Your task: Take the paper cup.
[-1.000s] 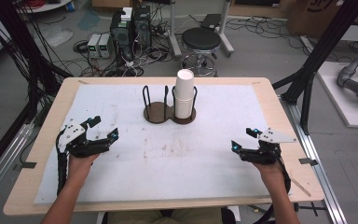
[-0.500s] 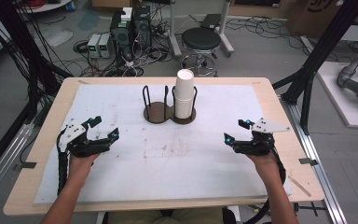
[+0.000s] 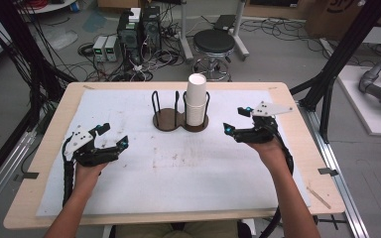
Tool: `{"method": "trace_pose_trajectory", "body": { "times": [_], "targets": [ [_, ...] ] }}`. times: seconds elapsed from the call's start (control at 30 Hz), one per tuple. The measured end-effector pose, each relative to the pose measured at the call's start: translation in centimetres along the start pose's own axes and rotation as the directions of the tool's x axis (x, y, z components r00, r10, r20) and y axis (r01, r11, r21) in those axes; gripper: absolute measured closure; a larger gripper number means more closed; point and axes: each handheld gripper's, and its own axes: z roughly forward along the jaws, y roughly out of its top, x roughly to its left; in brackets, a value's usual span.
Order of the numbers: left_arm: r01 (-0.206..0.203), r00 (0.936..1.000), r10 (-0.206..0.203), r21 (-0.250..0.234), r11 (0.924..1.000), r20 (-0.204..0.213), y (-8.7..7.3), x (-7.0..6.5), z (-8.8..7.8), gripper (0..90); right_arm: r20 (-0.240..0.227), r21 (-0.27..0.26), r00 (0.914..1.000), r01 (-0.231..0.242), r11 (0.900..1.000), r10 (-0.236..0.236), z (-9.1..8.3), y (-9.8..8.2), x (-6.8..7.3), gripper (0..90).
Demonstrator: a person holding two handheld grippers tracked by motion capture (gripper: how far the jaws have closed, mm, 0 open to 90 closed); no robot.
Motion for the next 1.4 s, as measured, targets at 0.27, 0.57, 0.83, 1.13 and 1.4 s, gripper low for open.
{"method": "trace_pose_trajectory", "body": {
  "times": [0.27,0.57,0.83,1.13,1.4],
  "targets": [
    [0.001,1.0,-0.001,0.005,1.0,0.006,-0.1,0.0,0.2,14.2,-0.018,0.01,0.9997,0.015,1.0,-0.015,2.3,3.0,-0.4,20.6],
    [0.004,0.9999,-0.004,0.001,1.0,0.011,-0.1,0.0,0.2,14.3,-0.023,0.017,0.9996,0.017,1.0,-0.017,5.0,5.8,-1.3,20.6],
    [0.001,0.9999,-0.001,0.004,1.0,0.016,-0.1,0.1,0.2,14.3,-0.02,0.042,0.9996,-0.018,0.999,0.019,8.4,8.0,-2.5,20.6],
    [0.011,0.9998,-0.01,-0.001,0.9999,0.018,-0.2,0.1,0.3,14.4,-0.01,0.08,0.9998,-0.016,0.997,0.017,10.7,9.0,-2.8,20.6],
    [0.011,0.9997,-0.011,0.004,0.9999,0.022,-0.2,0.1,0.3,14.5,-0.004,0.114,0.9995,-0.029,0.993,0.03,12.9,9.6,-2.7,21.5]
  ]
}}
